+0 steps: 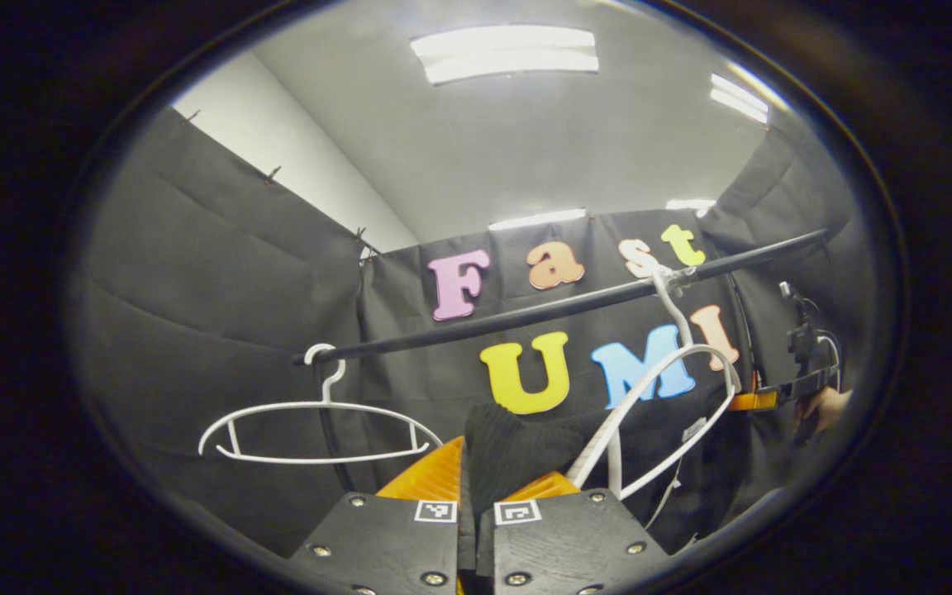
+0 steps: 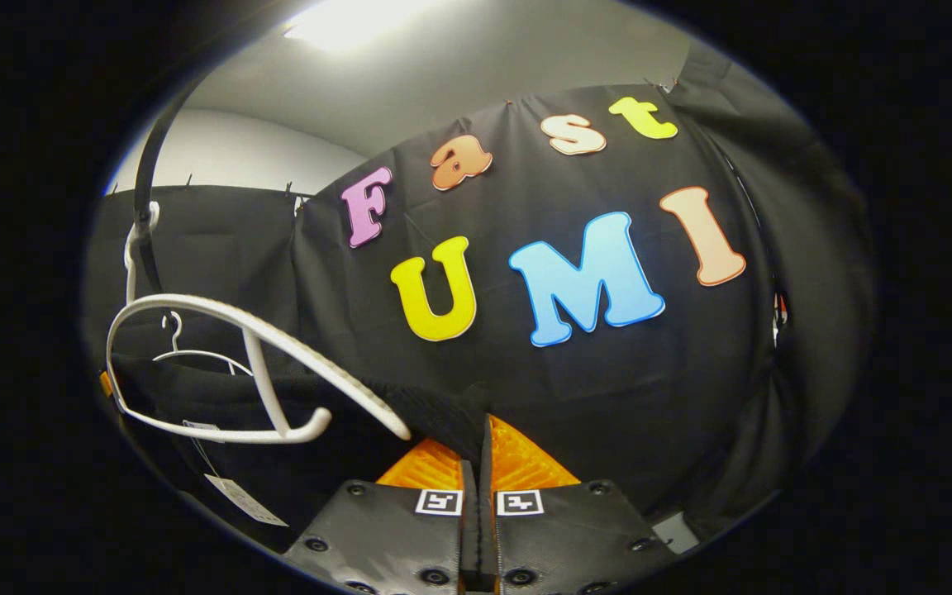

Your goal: Grasp the clothes on the hanger with both hands and then place them into the laundry hamper below.

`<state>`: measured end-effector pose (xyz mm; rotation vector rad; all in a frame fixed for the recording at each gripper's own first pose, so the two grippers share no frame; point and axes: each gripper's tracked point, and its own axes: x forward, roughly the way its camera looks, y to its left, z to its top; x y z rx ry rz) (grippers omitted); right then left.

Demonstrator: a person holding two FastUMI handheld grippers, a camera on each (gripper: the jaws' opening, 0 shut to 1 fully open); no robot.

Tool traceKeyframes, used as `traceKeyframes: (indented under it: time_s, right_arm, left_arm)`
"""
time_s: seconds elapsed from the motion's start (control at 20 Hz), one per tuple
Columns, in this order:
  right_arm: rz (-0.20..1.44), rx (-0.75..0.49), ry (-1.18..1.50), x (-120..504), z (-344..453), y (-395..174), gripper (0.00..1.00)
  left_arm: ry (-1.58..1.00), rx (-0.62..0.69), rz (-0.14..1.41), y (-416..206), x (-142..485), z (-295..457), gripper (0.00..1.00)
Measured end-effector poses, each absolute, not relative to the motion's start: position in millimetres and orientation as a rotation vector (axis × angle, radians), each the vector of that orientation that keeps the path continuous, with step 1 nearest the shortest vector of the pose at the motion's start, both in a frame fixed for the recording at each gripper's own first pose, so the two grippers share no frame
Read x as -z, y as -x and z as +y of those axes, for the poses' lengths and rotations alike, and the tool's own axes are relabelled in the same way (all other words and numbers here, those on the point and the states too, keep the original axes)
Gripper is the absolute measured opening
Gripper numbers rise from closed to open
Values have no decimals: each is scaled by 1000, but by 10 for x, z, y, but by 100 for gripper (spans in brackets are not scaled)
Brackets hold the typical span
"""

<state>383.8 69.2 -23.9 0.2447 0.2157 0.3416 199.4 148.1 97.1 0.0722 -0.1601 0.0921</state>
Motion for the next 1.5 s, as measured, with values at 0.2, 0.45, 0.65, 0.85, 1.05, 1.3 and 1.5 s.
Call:
traceKeyframes:
  time_s: [0.2,0.45,0.65,0.85,1.05,1.3,1.5]
  right_arm:
    - [279,-350,-222,595,686,-3513,1]
    - [338,-333,-167,942,668,-3278,1]
    - [361,-324,-163,1028,664,-3037,1]
    - [382,-341,-145,1108,750,-2714,1]
    - [400,-366,-128,1164,917,-2398,1]
    - [415,-415,-127,1153,1196,-2016,0]
    - [431,-458,-125,1188,1443,-1687,1]
  left_arm:
    - [-73,-103,-80,-1885,-549,1576,2]
    - [-108,-95,-8,-1558,-186,1527,1]
    - [-98,-78,24,-1533,15,1338,1]
    - [-63,-49,51,-1556,253,1112,1]
    - [-34,6,80,-1342,466,836,2]
    - [0,70,96,-1345,602,430,2]
    - [37,121,109,-1123,729,186,2]
